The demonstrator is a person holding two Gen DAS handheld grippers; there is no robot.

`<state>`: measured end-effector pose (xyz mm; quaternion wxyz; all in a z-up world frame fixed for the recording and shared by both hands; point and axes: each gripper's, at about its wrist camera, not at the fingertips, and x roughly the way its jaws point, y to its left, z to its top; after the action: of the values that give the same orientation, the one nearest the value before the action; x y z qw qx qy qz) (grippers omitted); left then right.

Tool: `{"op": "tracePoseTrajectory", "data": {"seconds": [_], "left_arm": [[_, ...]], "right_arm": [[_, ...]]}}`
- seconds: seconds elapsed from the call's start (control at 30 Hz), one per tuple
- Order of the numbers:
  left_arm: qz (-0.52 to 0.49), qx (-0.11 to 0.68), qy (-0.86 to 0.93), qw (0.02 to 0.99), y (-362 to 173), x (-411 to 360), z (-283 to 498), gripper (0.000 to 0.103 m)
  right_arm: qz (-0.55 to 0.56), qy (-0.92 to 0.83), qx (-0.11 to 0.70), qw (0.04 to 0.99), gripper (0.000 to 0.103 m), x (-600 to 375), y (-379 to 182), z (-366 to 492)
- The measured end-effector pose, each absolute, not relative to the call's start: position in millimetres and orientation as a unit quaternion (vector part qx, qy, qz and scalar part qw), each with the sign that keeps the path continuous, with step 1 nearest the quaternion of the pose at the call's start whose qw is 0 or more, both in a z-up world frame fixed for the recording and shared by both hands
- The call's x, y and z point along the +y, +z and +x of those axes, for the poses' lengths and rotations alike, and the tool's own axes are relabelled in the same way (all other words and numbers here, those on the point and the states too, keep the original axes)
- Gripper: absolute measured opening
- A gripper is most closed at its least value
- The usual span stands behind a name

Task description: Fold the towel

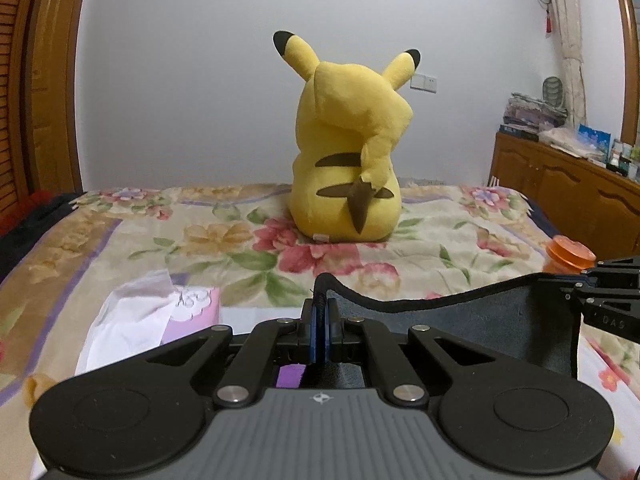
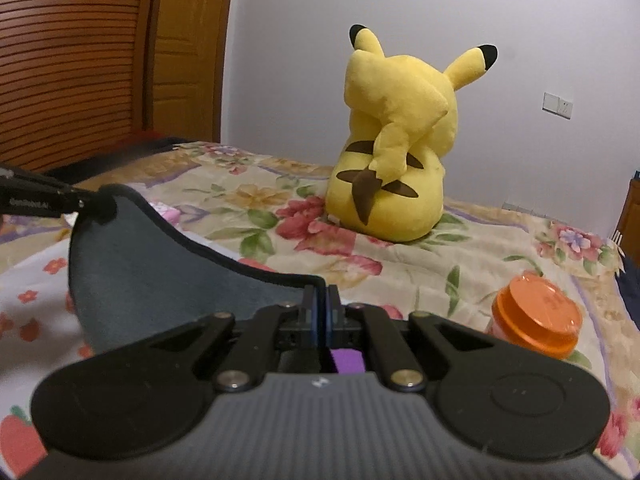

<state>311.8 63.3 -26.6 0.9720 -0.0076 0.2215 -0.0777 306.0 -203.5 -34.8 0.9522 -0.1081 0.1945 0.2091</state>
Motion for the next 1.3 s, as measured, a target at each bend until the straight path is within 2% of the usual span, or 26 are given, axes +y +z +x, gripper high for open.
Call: {"op": "tracePoseTrajectory", "data": {"seconds": [0.33, 1.3], "left_arm": [[-0.002, 0.207, -0.055, 0.977, -35.3, 65.1, 344.2, 0.007], [0.029, 0.277, -0.029, 0.960, -107.5, 63.4, 403.3, 0.008]], "right_arm": [[-0.124, 0.183, 0.178, 0.959, 0.004, -202.2, -45.0, 339.6], [-0.113, 0.156, 0.235, 0.953, 0.005, -190.2, -112.1, 390.3]]}}
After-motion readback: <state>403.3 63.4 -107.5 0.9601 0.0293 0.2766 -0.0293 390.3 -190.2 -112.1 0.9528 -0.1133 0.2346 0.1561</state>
